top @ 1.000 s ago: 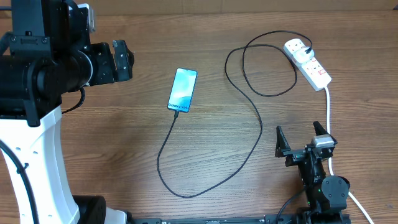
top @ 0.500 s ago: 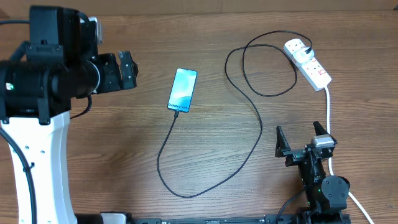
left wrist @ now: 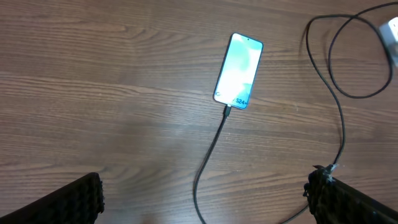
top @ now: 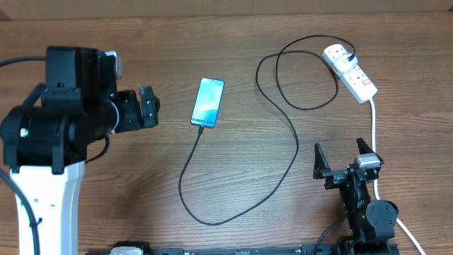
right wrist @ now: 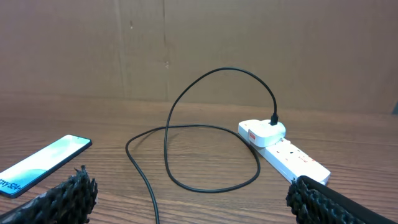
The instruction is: Plug charger to phone and switch on socket
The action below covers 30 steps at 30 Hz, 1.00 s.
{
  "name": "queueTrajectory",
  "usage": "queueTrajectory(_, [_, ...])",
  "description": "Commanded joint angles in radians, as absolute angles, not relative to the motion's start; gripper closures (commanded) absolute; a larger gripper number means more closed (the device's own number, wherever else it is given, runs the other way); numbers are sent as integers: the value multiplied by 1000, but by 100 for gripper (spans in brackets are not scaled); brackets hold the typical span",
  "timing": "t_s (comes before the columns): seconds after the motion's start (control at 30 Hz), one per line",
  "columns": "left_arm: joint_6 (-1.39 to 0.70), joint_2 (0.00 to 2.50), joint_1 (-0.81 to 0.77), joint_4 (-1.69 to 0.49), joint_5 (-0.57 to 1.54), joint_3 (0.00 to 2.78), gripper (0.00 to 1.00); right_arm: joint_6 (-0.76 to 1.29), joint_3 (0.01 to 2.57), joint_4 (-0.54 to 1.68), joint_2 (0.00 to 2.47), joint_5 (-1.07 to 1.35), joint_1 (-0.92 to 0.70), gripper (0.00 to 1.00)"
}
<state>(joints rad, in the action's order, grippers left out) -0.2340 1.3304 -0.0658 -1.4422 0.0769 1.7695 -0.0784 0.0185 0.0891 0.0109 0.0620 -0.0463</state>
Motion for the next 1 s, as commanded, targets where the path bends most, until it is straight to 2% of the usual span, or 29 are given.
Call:
queueTrajectory(0.0, [-244, 1277, -72, -1438, 70, 1757, 1, -76, 8, 81, 3, 50, -51, 0])
queueTrajectory(0.27, [-213, 1176, -72, -1391, 67, 1628, 0, -76, 8, 81, 3, 50, -51, 0])
queueTrajectory(0.63, [-201, 947, -72, -1040, 113, 1191, 0, -76, 8, 81, 3, 50, -51, 0])
queueTrajectory(0.97, [-204, 715, -72, -899, 131, 921, 1, -76, 8, 81, 3, 50, -51, 0])
